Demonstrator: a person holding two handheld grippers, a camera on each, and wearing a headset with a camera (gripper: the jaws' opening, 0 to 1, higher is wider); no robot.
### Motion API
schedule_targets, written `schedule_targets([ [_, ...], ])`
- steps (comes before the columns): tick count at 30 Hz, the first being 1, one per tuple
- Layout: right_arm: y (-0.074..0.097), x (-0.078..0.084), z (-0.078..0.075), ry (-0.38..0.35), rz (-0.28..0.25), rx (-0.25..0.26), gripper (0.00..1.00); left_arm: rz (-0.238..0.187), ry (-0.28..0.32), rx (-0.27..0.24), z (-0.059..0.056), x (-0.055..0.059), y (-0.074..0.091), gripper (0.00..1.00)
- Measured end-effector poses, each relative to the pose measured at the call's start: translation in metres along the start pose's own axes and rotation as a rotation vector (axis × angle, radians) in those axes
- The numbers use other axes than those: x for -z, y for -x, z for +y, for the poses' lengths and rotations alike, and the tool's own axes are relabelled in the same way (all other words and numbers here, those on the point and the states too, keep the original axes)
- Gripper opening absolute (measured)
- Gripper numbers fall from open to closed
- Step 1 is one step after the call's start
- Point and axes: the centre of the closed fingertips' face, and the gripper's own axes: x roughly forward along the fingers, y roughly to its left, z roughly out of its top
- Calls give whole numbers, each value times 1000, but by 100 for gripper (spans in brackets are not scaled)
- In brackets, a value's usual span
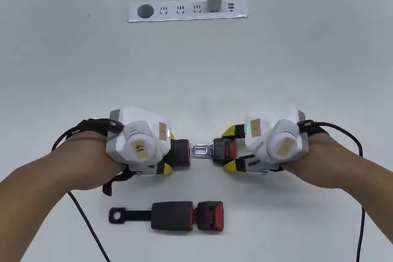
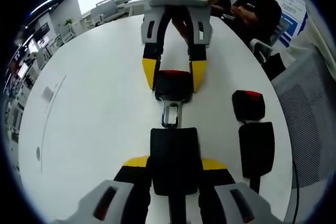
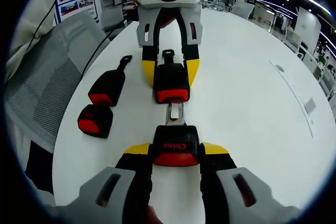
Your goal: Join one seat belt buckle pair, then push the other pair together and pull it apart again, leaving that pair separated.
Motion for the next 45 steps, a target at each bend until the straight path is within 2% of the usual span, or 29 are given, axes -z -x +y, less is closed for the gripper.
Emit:
schedule_targets([
  [11, -5, -3, 1, 28, 10, 2, 33, 8, 7, -4, 0, 0, -1, 35],
  [16, -8, -11, 7, 51, 5, 6, 33, 7, 14, -10, 0, -2, -1, 35],
  [18, -11, -14, 4, 31, -13, -1, 33, 4, 12, -8, 0, -1, -1, 35],
  [20, -13, -13, 3, 38, 2, 0, 33, 1, 7, -7, 0, -1, -1, 35],
  [25, -13, -13, 2, 29, 2, -10, 32, -1, -4, -6, -1, -2, -1, 34],
  [31, -15, -18, 1, 34, 13, -6, 31, -8, -12, -5, 0, -1, -1, 33],
  [33, -18, -24, 2, 23, -2, -6, 31, -14, -5, -7, 0, 0, -1, 33],
  [35, -23, -29, 2, 33, 7, -3, 30, -15, -6, -7, 1, 0, -1, 33],
  [39, -22, -28, 2, 28, 9, -8, 30, -34, -8, -5, 0, 1, -1, 33],
  [45, -23, -30, 2, 27, 20, 3, 30, -37, -12, -5, 0, -1, -1, 33],
])
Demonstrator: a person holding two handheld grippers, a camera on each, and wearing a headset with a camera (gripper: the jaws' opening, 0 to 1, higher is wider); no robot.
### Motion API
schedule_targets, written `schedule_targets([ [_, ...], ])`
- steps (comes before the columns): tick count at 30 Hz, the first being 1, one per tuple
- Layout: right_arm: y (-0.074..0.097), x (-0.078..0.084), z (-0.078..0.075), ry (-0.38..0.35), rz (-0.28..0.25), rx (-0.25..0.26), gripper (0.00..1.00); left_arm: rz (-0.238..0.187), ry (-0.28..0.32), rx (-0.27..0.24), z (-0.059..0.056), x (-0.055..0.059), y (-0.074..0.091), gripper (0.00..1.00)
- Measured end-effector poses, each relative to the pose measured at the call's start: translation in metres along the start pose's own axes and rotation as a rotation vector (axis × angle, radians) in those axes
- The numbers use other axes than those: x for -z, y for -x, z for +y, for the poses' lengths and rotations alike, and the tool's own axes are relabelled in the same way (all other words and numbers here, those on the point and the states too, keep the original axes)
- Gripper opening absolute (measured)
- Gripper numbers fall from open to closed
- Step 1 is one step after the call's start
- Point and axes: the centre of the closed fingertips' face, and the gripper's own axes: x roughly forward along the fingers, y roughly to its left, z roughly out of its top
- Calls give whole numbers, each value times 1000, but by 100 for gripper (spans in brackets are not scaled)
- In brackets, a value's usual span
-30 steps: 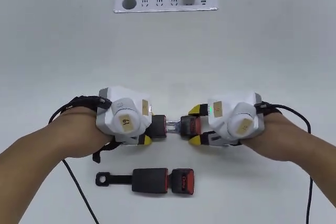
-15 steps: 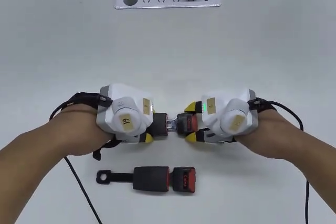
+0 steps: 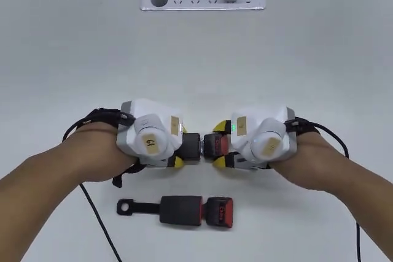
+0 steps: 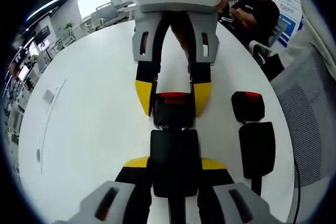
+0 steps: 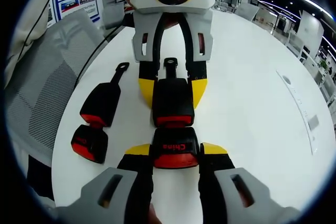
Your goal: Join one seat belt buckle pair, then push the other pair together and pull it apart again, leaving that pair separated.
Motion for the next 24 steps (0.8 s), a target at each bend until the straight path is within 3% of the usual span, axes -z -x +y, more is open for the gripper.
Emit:
schedule_targets([
  [24, 0, 1, 2, 1, 10, 3, 31, 8, -4, 5, 0, 1, -1, 33],
])
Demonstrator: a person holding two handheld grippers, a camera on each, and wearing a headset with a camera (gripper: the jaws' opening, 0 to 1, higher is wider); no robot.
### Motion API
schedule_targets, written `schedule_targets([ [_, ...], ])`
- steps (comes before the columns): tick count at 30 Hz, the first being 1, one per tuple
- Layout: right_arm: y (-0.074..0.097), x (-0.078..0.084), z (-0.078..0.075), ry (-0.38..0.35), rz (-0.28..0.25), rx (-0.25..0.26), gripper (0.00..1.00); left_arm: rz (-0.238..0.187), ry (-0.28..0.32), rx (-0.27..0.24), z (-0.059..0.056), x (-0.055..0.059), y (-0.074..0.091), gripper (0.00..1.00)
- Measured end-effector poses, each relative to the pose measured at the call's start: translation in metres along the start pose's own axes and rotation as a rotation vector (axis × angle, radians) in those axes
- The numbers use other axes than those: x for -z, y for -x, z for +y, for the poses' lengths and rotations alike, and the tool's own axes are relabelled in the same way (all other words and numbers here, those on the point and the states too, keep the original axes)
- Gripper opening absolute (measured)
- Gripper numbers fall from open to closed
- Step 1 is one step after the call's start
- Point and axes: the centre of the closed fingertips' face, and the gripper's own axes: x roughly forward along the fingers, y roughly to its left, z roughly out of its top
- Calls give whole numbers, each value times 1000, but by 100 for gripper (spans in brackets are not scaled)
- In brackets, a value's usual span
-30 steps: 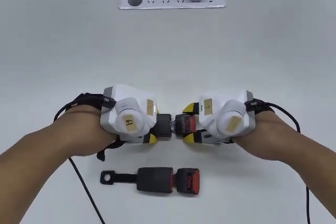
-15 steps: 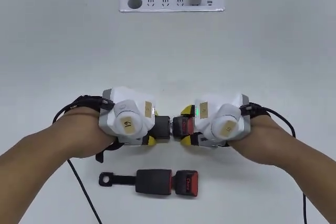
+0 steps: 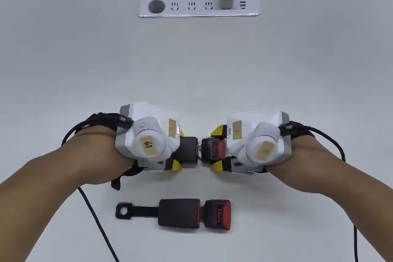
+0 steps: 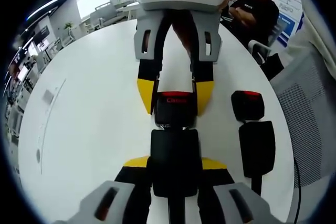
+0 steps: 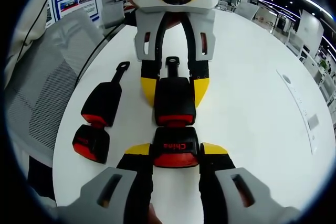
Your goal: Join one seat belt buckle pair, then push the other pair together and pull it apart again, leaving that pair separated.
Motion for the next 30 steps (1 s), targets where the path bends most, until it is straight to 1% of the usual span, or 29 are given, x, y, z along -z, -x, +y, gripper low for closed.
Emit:
schedule_targets([
  [5, 1, 2, 1, 2, 5, 0, 31, 3, 5, -3, 0, 1, 0, 33],
  [11, 9, 12, -1, 0, 18, -3, 31, -6, 4, 0, 0, 0, 1, 33],
  [16, 11, 13, 0, -10, -9, -10, 32, 0, 6, -1, 0, -1, 1, 33],
  [19, 12, 14, 0, -1, -9, -5, 32, 4, 6, -2, 0, 0, 1, 33],
  [23, 19, 23, 0, -9, 0, -2, 32, -1, 6, -2, 0, 0, 1, 34],
  [26, 25, 31, 1, -9, 8, 2, 32, 5, 4, -2, 0, 0, 1, 34],
  [27, 30, 35, -2, -22, 3, 11, 32, 7, 4, -3, 0, 0, 1, 34],
  [30, 38, 44, -1, -28, 9, 15, 32, 9, 4, -4, 0, 0, 1, 34],
])
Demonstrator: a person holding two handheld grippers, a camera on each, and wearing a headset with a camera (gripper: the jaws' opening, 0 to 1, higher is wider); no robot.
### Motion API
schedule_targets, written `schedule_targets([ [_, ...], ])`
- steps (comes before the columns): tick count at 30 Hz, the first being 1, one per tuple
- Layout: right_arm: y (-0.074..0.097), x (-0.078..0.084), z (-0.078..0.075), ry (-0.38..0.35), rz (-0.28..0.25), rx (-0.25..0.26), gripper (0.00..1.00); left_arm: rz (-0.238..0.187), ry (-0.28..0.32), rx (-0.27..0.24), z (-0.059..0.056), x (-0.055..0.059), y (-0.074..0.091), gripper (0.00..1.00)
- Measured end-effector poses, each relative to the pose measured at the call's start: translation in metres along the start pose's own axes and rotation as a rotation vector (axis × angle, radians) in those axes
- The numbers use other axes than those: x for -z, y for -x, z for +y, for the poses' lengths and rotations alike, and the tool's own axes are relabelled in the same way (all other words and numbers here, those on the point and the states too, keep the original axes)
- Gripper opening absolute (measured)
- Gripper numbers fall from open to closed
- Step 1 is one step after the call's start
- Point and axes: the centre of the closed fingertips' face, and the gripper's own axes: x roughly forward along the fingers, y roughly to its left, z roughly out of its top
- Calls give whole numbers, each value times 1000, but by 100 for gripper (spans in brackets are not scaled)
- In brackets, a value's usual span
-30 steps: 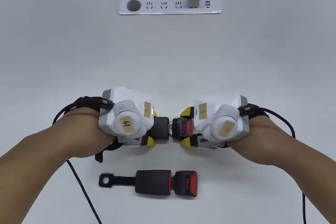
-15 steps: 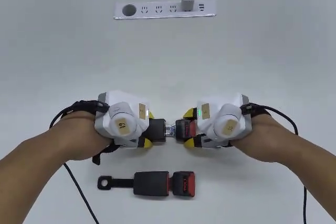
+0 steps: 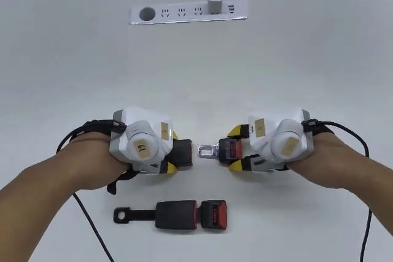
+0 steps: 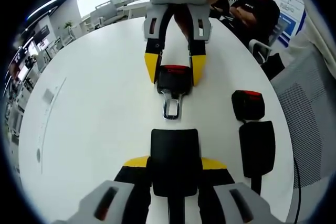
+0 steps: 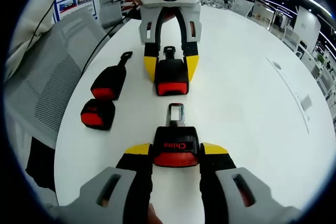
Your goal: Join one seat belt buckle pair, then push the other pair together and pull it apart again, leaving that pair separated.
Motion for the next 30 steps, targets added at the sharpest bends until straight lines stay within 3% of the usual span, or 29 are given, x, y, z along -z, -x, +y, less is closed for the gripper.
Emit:
schedule_targets([
  [7, 19, 31, 5, -14, 32, 5, 33, 9, 8, -3, 0, 0, 0, 34],
  [14, 36, 51, 4, -38, 54, 35, 33, 14, 11, -6, 0, 1, -1, 34],
  [22, 43, 58, 4, -57, 60, 38, 35, 17, 15, -11, 0, 1, -1, 35],
  [30, 43, 60, 1, -44, 80, 65, 42, 17, 46, -39, 2, 1, 0, 37],
])
